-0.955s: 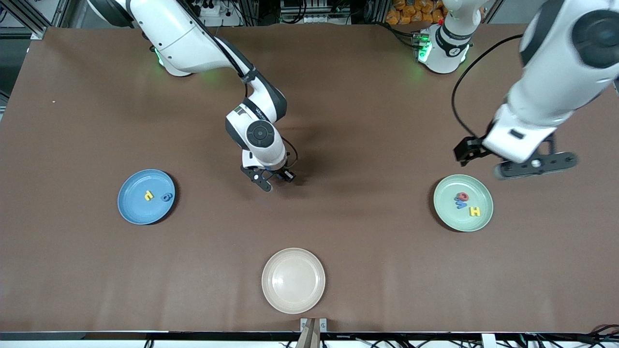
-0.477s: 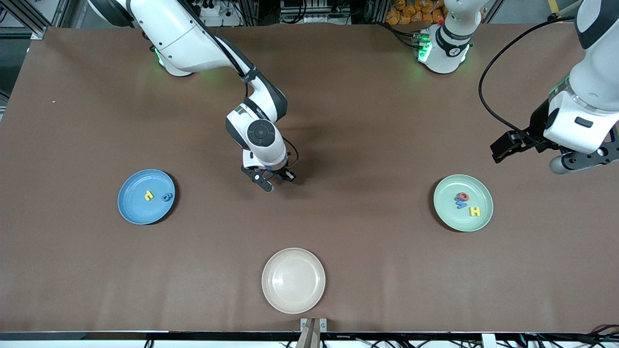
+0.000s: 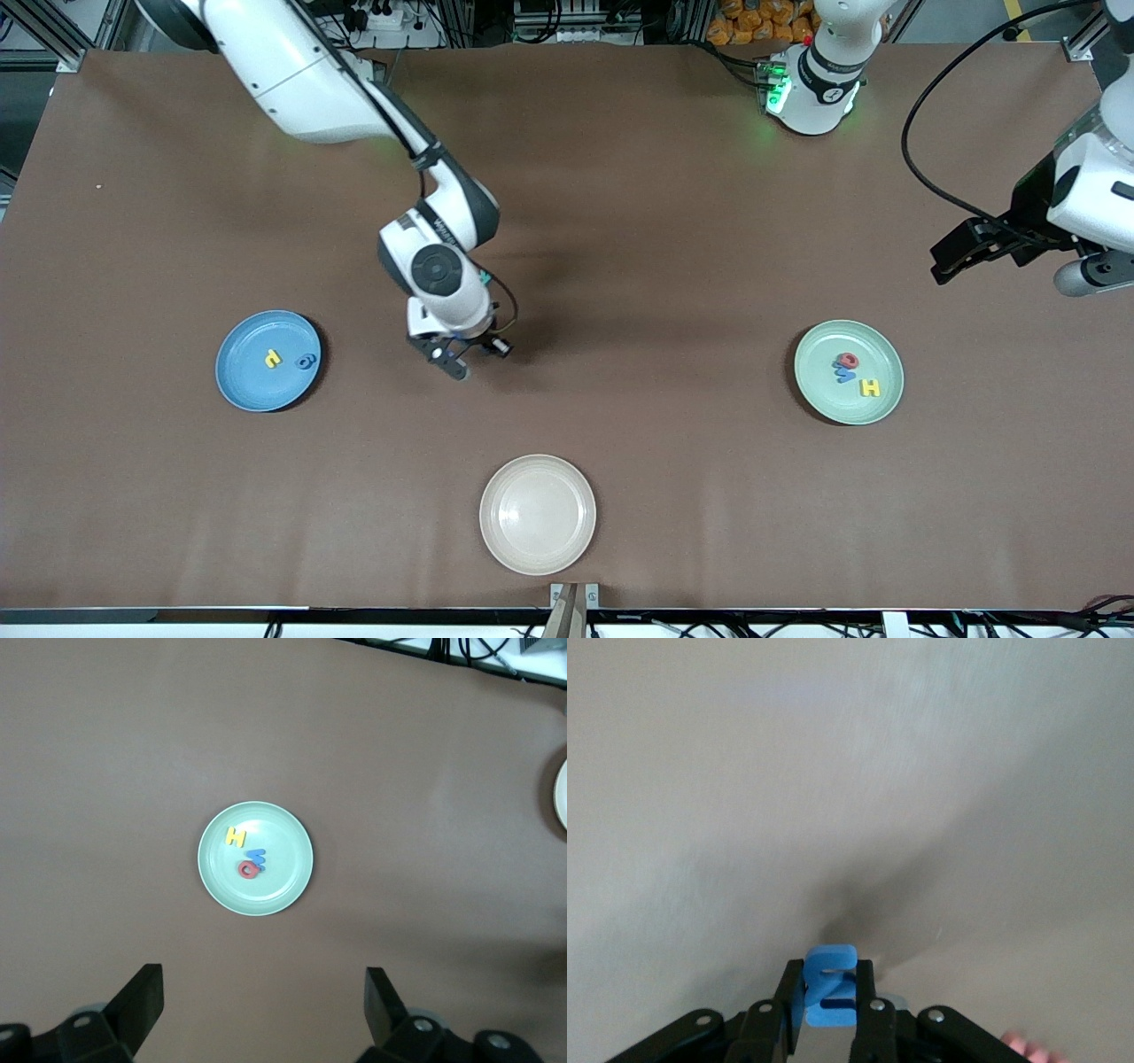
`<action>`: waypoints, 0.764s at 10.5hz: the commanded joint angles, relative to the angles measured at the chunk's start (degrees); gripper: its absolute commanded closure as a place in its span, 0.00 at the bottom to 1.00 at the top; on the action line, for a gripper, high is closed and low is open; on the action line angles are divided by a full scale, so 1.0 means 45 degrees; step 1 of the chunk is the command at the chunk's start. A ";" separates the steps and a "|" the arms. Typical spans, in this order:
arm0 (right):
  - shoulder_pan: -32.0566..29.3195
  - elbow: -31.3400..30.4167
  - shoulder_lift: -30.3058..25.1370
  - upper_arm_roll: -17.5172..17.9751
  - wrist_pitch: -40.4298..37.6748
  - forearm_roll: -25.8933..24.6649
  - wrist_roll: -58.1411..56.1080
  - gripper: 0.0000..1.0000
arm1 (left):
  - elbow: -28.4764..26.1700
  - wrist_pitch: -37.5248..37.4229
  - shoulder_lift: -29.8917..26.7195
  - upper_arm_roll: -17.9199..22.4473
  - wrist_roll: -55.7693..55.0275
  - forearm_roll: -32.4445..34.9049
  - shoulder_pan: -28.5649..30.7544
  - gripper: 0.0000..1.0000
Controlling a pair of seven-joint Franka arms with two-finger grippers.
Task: Sort upper and lower case letters into plates
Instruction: 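Carry the blue m to the blue plate while the left gripper reaches the R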
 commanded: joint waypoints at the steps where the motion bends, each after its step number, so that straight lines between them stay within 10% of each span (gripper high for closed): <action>1: -0.0971 0.0058 -0.0347 0.0154 -0.0942 -0.0158 -0.1678 1.00 | -0.0129 -0.0308 -0.1049 0.3767 0.1331 -0.1168 -0.2716 0.00; 6: -0.3255 0.0371 -0.0950 0.0154 -0.3207 -0.0139 -0.6481 1.00 | -0.0188 -0.0756 -0.1384 0.7624 0.2798 -0.1758 -0.5887 0.00; 8: -0.4310 0.0371 -0.1400 0.0154 -0.4264 -0.0139 -0.8707 1.00 | -0.0227 -0.0796 -0.1385 0.7591 0.2840 -0.1835 -0.5854 0.00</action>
